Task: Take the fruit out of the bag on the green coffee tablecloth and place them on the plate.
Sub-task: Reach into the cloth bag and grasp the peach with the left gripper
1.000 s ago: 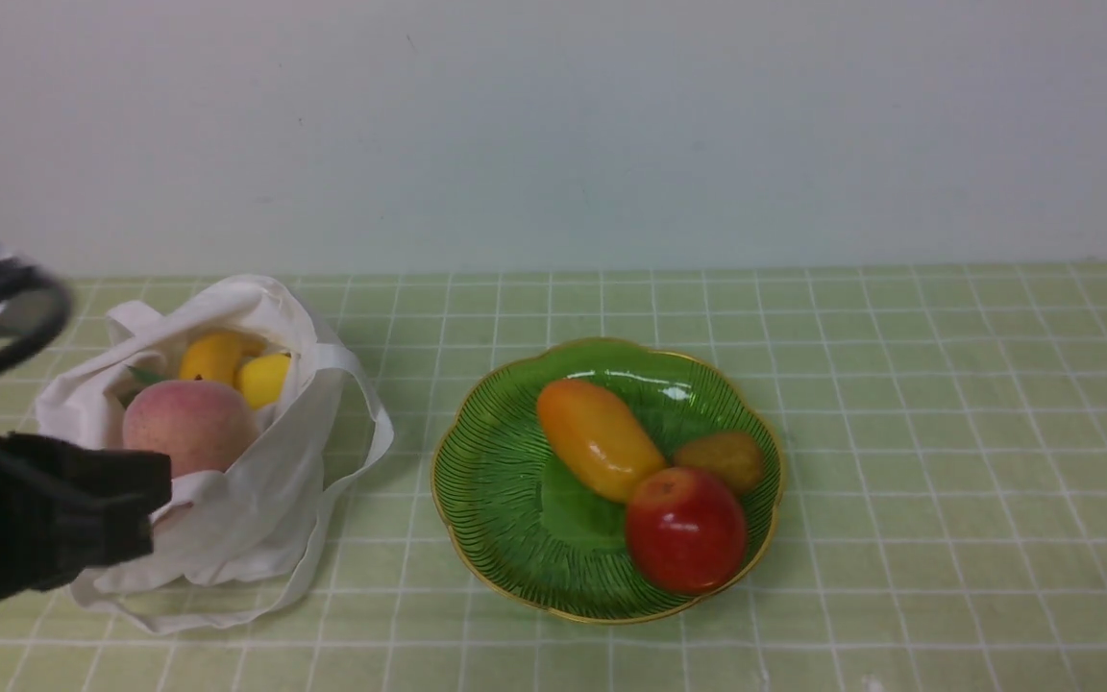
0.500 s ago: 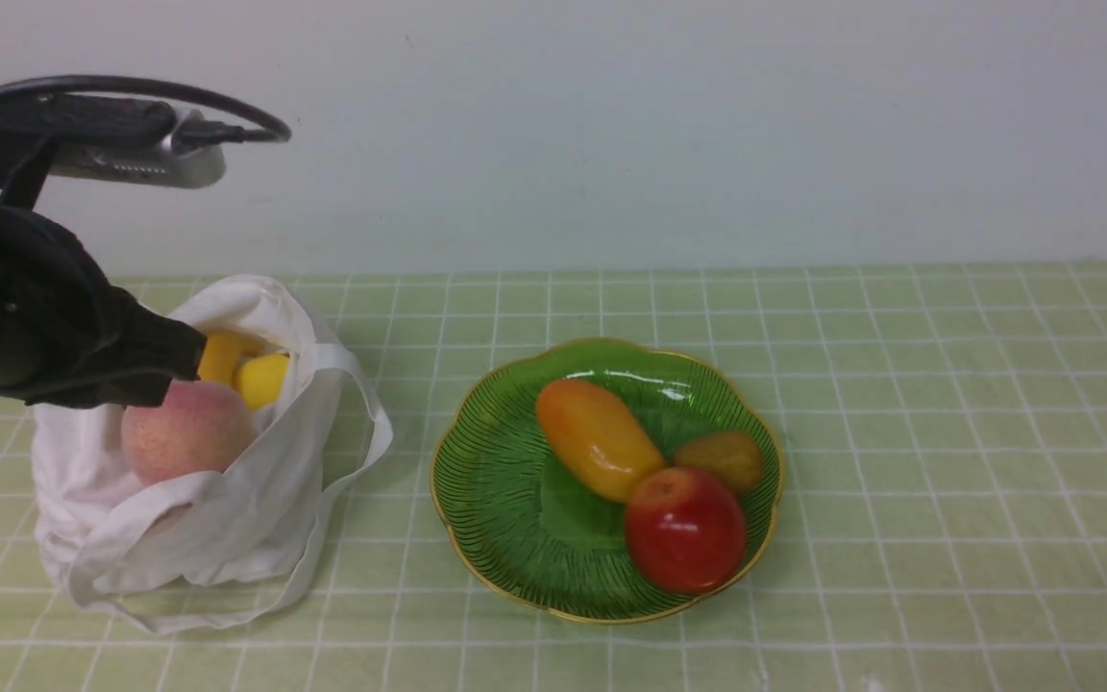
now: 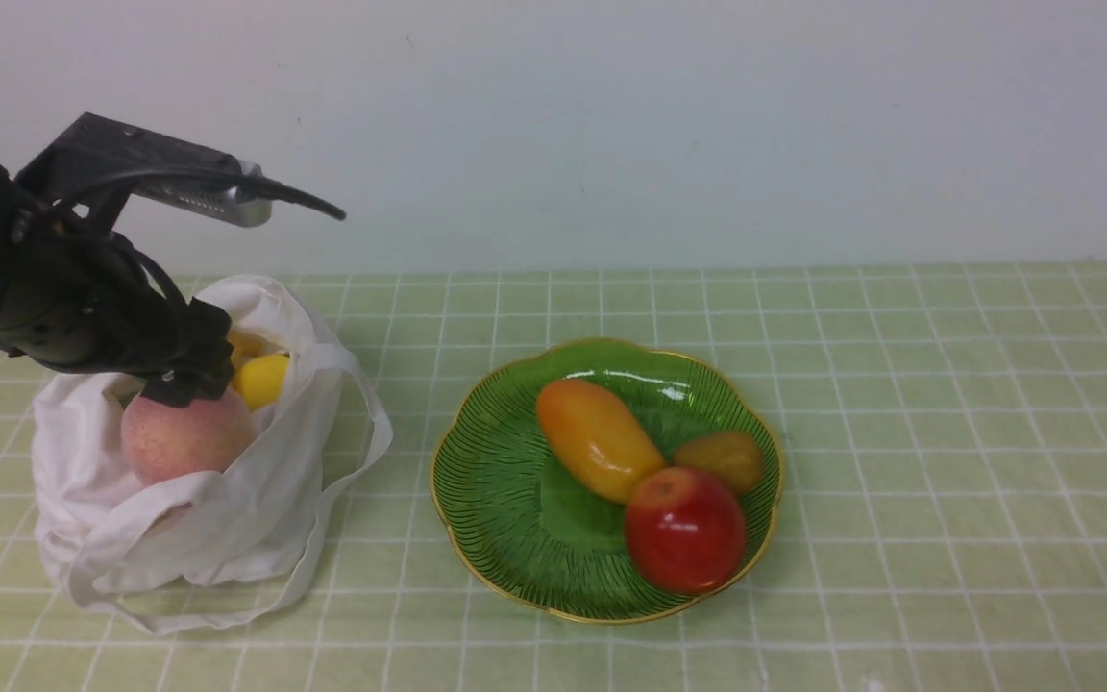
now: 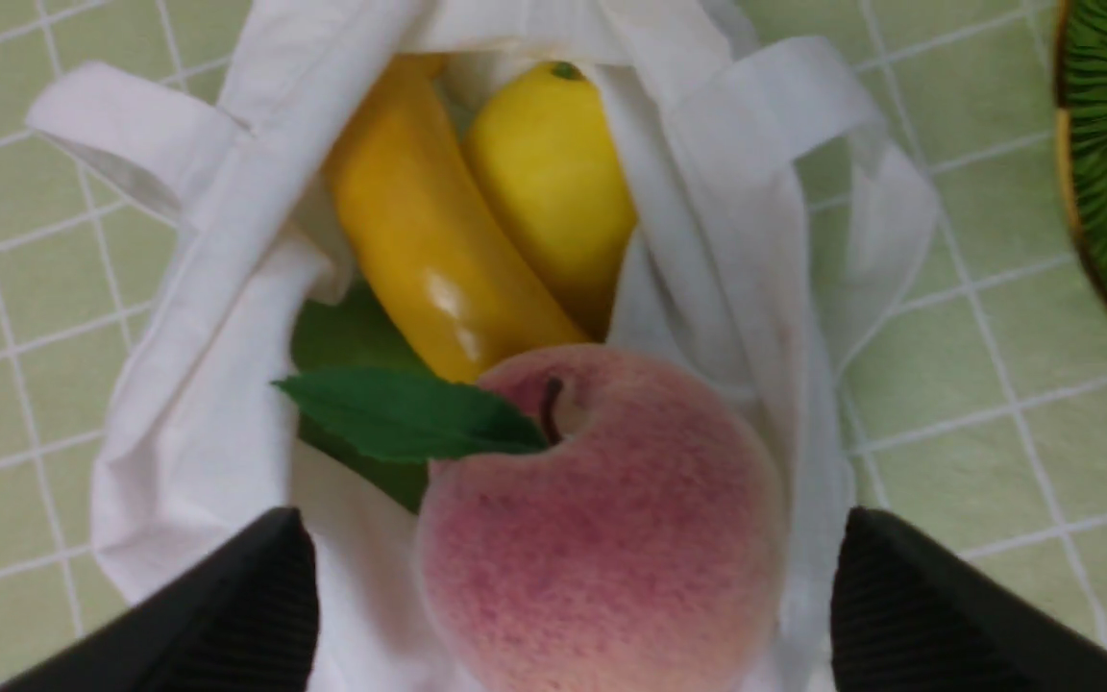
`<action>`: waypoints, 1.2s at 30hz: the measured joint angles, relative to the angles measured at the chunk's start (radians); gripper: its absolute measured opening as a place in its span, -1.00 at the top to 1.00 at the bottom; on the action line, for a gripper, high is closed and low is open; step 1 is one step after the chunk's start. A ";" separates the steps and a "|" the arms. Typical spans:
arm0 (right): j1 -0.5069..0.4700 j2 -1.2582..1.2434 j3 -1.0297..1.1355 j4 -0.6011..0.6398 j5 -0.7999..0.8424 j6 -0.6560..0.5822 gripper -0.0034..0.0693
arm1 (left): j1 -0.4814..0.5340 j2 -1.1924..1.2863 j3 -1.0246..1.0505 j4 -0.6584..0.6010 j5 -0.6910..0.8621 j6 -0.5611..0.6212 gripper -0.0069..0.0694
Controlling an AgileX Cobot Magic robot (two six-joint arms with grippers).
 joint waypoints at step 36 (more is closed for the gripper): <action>0.000 0.000 0.000 0.000 0.000 0.000 0.95 | 0.000 0.151 -0.002 -0.007 0.041 -0.127 -0.66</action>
